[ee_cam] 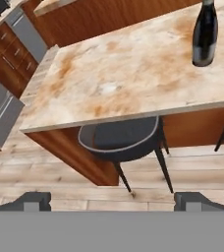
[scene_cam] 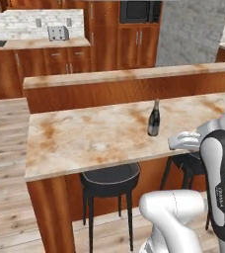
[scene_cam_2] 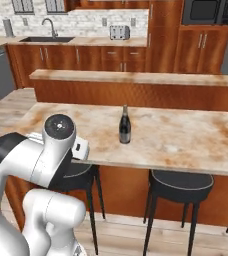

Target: Get the candle and the wine from the cabinet and move them to the dining counter.

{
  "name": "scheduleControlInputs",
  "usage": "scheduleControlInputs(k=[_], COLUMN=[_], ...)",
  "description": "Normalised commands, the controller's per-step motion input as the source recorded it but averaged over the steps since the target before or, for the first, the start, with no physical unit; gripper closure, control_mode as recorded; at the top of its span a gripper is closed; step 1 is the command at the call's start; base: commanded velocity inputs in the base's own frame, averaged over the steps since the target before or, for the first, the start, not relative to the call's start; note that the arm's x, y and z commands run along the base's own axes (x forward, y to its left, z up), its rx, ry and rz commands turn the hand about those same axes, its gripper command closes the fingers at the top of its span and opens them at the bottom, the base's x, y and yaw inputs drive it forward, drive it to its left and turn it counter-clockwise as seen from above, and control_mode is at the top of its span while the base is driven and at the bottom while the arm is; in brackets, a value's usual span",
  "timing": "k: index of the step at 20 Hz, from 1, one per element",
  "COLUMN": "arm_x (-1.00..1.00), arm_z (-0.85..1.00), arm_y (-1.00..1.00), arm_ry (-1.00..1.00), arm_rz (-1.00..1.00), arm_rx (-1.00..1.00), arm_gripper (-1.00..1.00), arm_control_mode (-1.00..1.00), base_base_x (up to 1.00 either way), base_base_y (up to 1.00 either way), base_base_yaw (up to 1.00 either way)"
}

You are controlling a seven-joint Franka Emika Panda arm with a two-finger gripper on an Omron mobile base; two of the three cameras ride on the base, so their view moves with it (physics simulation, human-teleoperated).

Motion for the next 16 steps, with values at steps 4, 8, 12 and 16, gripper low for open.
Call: scheduleControlInputs(k=[4, 8, 12, 16], arm_x=[0.0, 0.0, 0.0, 0.0], arm_z=[0.0, 0.0, 0.0, 0.0], arm_y=[0.0, 0.0, 0.0, 0.0], arm_ry=[0.0, 0.0, 0.0, 0.0], arm_rz=[0.0, 0.0, 0.0, 0.0], arm_rx=[0.0, 0.0, 0.0, 0.0], arm_gripper=[-1.0, -1.0, -1.0, -1.0], arm_control_mode=[1.0, 1.0, 1.0, 1.0], base_base_x=[0.04, 0.08, 0.13, 0.27], base_base_y=[0.83, 0.83, 0.83, 0.84], base_base_yaw=[0.18, 0.19, 0.16, 0.09])
